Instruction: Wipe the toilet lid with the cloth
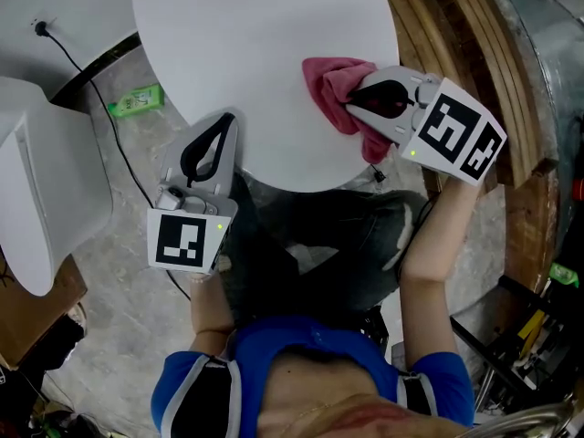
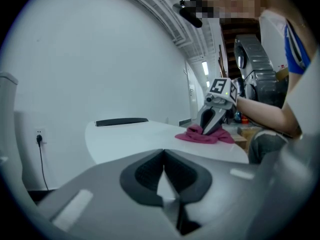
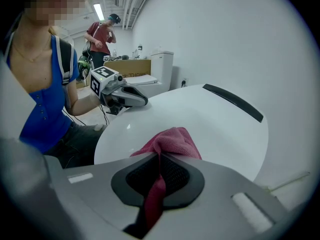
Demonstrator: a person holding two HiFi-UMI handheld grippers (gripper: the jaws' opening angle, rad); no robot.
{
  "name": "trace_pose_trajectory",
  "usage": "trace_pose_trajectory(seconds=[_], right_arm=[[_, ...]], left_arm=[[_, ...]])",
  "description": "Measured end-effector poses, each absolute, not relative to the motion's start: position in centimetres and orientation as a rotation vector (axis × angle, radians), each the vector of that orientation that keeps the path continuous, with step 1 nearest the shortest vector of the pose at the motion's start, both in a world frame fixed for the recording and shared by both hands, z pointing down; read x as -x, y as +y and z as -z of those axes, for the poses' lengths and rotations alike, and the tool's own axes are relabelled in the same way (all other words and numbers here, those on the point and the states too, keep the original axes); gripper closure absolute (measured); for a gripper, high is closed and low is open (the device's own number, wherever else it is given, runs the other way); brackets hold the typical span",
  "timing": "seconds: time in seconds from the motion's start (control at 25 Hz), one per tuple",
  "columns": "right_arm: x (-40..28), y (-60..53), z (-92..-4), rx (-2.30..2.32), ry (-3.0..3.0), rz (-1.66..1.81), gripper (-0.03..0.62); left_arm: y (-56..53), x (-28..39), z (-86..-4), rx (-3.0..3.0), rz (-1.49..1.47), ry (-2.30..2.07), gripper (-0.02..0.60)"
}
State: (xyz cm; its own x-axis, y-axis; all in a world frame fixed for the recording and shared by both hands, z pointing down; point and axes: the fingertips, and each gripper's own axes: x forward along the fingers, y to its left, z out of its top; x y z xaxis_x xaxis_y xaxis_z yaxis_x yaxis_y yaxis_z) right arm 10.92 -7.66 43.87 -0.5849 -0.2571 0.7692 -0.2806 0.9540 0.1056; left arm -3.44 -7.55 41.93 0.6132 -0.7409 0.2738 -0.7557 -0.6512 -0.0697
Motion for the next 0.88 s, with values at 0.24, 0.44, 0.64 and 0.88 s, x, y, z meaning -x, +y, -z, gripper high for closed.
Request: trace_pose_trajectory(seconds=[0.24,0.44,0.64,0.88], right_arm=[[-9.0,-7.0,-43.8,-0.309,-2.228,-0.002,0.582],[-7.2,-6.1,-43.8,-0.234,-2.22,0.031,0.582],[-6.4,-5.5,-43.7,-0.191,-2.217,0.037,0.582],[-5.0,-4.9,-43.6,-0.137,-2.2,0.056,0.582]], left_arm=[[-7.6,3.3,-41.9,-2.784,-0.447,-1.274,0.578],[-7.6,3.2,-42.0,-2.793,-0.468,-1.285,0.578],[-7.5,3.1,-41.9,-2.789,-0.463,-1.277,0.578],[-7.3,3.0,-41.8,-2.808,-0.459,-1.249,0.578]])
